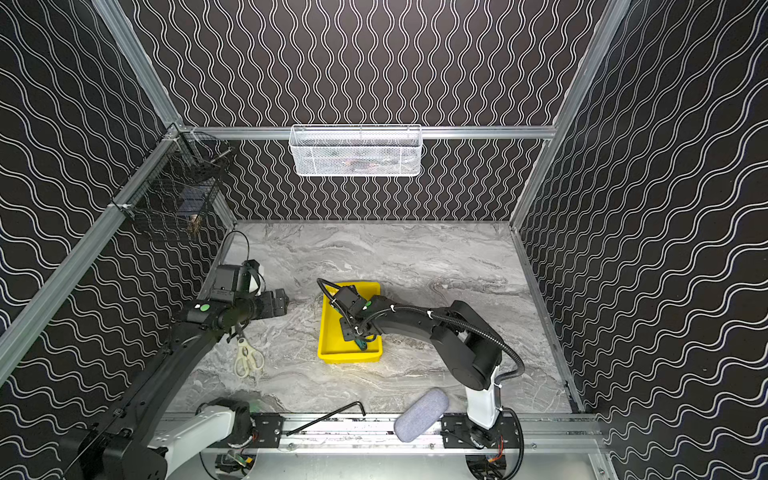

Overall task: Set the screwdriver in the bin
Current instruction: 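Lower the screwdriver into the bin and open the right gripper, then raise the right gripper away from the bin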

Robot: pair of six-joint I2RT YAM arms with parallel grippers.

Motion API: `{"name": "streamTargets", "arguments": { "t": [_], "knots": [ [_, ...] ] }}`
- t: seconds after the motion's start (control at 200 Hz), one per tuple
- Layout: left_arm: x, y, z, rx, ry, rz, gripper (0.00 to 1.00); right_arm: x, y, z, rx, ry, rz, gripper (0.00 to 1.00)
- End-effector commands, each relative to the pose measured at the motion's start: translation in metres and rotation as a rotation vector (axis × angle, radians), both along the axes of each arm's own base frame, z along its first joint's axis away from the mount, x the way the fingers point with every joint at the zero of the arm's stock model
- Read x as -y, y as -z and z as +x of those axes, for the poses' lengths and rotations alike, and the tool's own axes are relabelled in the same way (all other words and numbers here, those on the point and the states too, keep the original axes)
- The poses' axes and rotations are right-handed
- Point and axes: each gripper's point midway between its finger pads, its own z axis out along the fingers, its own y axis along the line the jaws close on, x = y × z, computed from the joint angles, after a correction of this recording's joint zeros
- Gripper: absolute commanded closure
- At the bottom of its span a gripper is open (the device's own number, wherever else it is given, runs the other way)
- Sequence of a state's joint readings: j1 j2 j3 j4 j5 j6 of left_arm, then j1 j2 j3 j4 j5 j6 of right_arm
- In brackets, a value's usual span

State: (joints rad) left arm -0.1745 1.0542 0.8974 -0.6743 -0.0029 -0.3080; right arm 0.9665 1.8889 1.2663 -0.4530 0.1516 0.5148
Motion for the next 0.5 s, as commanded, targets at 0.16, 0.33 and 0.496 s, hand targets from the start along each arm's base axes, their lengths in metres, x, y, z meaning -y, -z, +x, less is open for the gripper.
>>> {"name": "streamTargets", "arguments": {
  "t": [0.16,0.33,0.496],
  "knots": [
    [0.000,-0.003,0.002,0.008,0.005,0.002,0.01,-0.004,-0.046,0.005,0.076,-0.003,0.085,0.48],
    [0.001,-0.003,0.002,0.006,0.005,0.002,0.01,-0.004,-0.082,0.007,0.128,-0.018,0.132,0.47],
    [-0.001,-0.005,0.002,0.013,0.001,0.005,0.01,-0.001,-0.110,0.007,0.158,-0.030,0.194,0.47]
  ]
}}
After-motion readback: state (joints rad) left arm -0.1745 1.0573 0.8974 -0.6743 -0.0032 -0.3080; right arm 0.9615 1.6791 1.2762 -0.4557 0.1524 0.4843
